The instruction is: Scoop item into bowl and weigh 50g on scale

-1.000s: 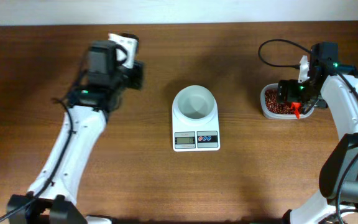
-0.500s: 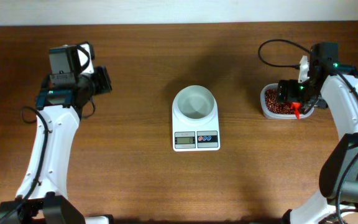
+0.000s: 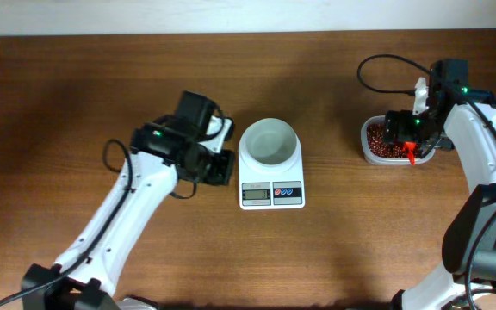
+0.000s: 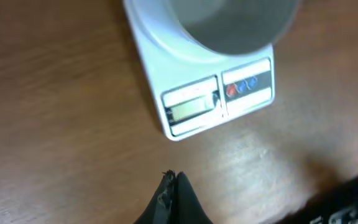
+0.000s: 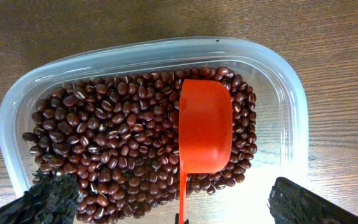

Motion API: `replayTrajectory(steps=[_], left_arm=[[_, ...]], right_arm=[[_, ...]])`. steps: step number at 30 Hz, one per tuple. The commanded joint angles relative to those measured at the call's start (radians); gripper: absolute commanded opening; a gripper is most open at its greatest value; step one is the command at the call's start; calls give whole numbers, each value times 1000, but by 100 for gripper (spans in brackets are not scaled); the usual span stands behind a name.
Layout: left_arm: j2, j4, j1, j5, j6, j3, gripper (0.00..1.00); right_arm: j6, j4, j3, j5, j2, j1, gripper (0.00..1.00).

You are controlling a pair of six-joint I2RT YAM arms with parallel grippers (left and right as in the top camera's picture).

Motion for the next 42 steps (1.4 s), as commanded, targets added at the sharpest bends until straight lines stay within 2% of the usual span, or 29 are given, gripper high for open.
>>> replayTrajectory(steps=[1,4,6,7,11,15,17,22,25,26,31,39,40,42], left_arm=[[-14,-8,-88,10,13,5,0],[-14,-7,-161,3,12,0,0],[-14,-6,-200,-68,6,-18,0],[-13,-3,-238,-172,-58,-43,0],[-13,82,-287,-198,-75,-97,0],[-13,111,-292,-285,-180,-131,0],[-13,114,-292,-285,-198,-135,9],[-13,183,-293,-281,-198,-183,15],[-13,188,-293,-281,-198,-183,31],[-13,186,-293,-281,-198,-183,33],[-13,177,-293,-281,-198,-183,35],[-13,174,-316,-282,-198,-183,32],[-13,174,-329,-285,-198,-183,33],[-13,175,-344,-313,-198,-190,41]], right_arm=[[-2,-1,1,5,3,5,99],[-2,-1,1,5,3,5,99],[-2,-1,1,5,3,5,99],[-2,-1,1,5,3,5,99],[-2,-1,1,5,3,5,99],[-2,-1,1,5,3,5,99],[-2,-1,1,5,3,5,99],[-2,-1,1,5,3,5,99],[-2,-1,1,5,3,5,99],[-2,-1,1,5,3,5,99],[-2,-1,1,5,3,5,99],[-2,-1,1,5,3,5,99],[-2,-1,1,5,3,5,99],[-2,-1,1,5,3,5,99]])
